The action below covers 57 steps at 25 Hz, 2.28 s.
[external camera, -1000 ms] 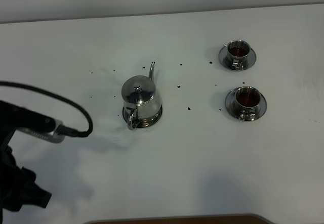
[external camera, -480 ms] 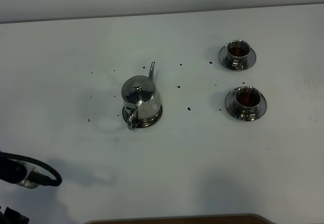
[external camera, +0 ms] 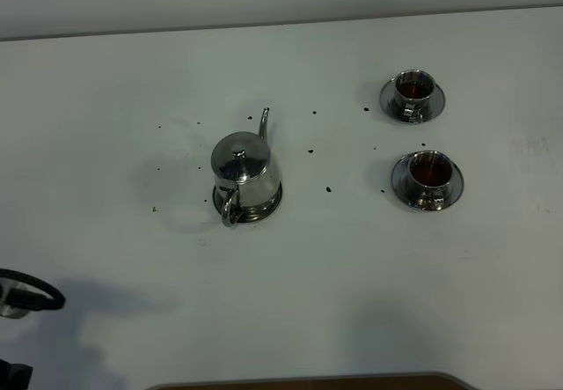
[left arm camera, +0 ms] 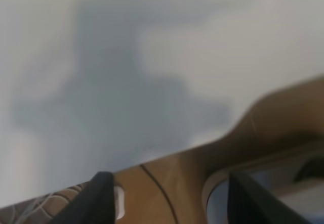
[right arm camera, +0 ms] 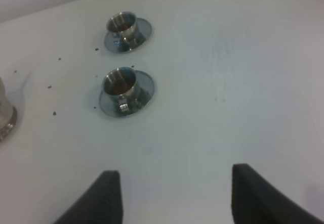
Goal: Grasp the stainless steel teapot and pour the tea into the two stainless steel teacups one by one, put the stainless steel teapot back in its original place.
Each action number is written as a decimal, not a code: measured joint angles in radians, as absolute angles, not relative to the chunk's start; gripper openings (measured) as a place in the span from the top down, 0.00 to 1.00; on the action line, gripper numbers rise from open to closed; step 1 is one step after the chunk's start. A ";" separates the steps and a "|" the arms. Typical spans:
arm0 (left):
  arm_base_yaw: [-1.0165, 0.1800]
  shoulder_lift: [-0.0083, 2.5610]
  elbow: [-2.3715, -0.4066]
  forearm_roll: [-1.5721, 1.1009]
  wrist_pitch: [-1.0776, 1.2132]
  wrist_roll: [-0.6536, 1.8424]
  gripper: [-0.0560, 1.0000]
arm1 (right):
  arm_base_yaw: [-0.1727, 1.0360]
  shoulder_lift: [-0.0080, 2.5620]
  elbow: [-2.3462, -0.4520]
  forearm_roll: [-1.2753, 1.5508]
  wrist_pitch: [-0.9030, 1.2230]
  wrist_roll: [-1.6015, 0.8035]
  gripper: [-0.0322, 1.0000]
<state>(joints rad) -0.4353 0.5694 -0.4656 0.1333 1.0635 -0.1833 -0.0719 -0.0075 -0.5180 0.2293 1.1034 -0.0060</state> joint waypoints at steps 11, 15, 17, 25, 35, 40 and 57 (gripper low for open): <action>-0.066 0.279 -0.462 0.015 1.060 -0.015 0.44 | -0.072 -0.007 -0.518 0.229 1.103 -0.006 0.50; -0.044 0.174 -0.457 0.014 1.060 -0.013 0.44 | -0.072 -0.007 -0.518 0.229 1.103 -0.006 0.50; -0.044 0.122 -0.457 0.012 1.060 -0.013 0.44 | -0.072 -0.007 -0.518 0.229 1.103 -0.006 0.50; -0.044 0.002 -0.456 0.012 1.061 -0.013 0.44 | -0.072 -0.007 -0.518 0.229 1.103 -0.006 0.50; -0.044 -0.003 -0.456 0.012 1.061 -0.013 0.44 | -0.072 -0.007 -0.518 0.229 1.103 -0.006 0.50; -0.044 -0.003 -0.456 0.012 1.061 -0.013 0.44 | -0.072 -0.007 -0.518 0.229 1.103 -0.006 0.50; -0.044 -0.003 -0.456 0.012 1.061 -0.011 0.44 | -0.072 -0.007 -0.518 0.229 1.103 -0.006 0.50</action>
<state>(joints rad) -0.0435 -0.0033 -0.4560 0.0119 1.0607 -0.0108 -0.0719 -0.0075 -0.5180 0.2293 1.1034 -0.0060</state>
